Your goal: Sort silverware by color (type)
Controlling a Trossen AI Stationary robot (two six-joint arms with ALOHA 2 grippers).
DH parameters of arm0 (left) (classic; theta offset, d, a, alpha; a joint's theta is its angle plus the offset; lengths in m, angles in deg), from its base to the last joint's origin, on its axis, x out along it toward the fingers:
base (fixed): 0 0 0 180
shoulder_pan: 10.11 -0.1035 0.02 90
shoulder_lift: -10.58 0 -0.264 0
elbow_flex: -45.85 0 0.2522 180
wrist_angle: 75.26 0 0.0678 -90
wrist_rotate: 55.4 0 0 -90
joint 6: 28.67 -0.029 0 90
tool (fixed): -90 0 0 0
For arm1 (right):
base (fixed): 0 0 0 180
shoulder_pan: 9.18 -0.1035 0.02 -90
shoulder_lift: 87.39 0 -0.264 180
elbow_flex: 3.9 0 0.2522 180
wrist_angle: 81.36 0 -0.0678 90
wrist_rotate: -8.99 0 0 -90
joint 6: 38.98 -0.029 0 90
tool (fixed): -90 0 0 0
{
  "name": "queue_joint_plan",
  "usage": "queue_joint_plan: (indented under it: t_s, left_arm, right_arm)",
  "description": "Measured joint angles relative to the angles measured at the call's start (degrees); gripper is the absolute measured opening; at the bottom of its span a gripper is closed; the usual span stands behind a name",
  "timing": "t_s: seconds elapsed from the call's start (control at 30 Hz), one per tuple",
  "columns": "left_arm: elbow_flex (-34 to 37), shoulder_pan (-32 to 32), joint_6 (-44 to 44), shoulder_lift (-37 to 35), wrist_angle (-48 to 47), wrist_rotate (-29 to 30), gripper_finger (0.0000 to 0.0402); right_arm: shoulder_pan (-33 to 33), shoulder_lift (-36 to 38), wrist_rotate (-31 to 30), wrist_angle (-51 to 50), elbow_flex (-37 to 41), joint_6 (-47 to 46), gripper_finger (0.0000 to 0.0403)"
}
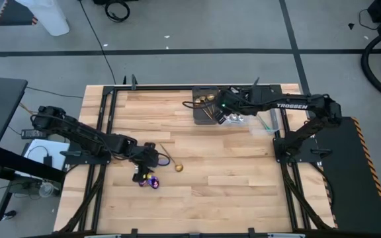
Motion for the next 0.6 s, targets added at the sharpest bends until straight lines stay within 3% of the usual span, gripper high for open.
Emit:
queue_joint_plan:
  t_s: [0.4,0.6]
  left_arm:
    - [0.0,6.09,-5.08,0.0,-1.45,0.02,0.0162]
    - [0.0,6.65,-5.74,0.0,-2.16,0.04,0.0162]
  right_arm:
    - [-7.74,-0.22,1.19,18.78,0.0,9.61,0.0078]
    - [-11.51,-0.22,3.23,22.78,0.0,10.22,0.0078]
